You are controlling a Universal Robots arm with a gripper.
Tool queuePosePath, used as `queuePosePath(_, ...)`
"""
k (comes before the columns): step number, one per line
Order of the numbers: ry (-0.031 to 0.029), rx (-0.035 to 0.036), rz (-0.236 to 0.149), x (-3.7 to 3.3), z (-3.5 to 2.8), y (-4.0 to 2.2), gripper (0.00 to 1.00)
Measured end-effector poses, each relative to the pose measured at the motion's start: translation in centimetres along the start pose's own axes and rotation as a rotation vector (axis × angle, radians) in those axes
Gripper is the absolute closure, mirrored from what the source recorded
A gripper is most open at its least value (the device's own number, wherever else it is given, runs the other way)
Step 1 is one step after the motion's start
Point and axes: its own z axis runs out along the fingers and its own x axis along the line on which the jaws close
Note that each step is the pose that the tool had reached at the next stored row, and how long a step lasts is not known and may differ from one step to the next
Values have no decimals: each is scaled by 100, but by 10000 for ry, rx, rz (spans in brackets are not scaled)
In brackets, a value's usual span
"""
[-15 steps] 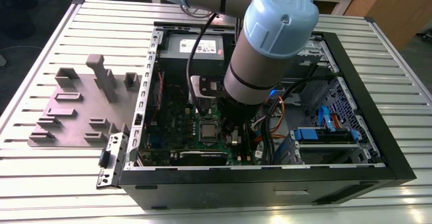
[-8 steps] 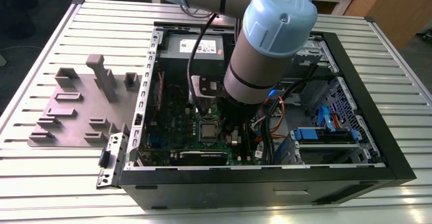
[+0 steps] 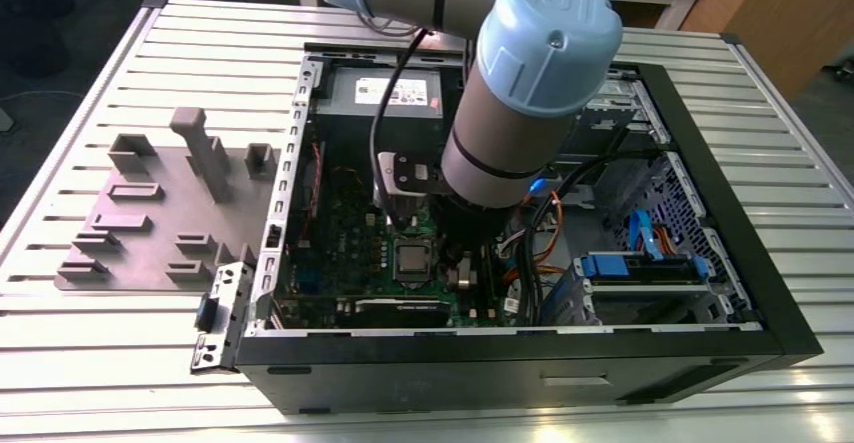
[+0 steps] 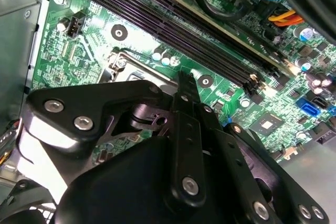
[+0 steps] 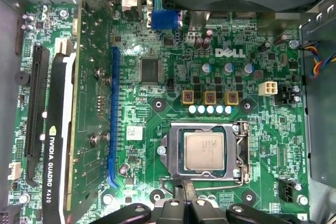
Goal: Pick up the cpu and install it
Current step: 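Install the first cpu locking lever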
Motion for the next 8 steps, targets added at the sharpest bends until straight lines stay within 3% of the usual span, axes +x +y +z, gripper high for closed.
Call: queuePosePath(8, 1, 20, -1, 1, 41, -4, 89)
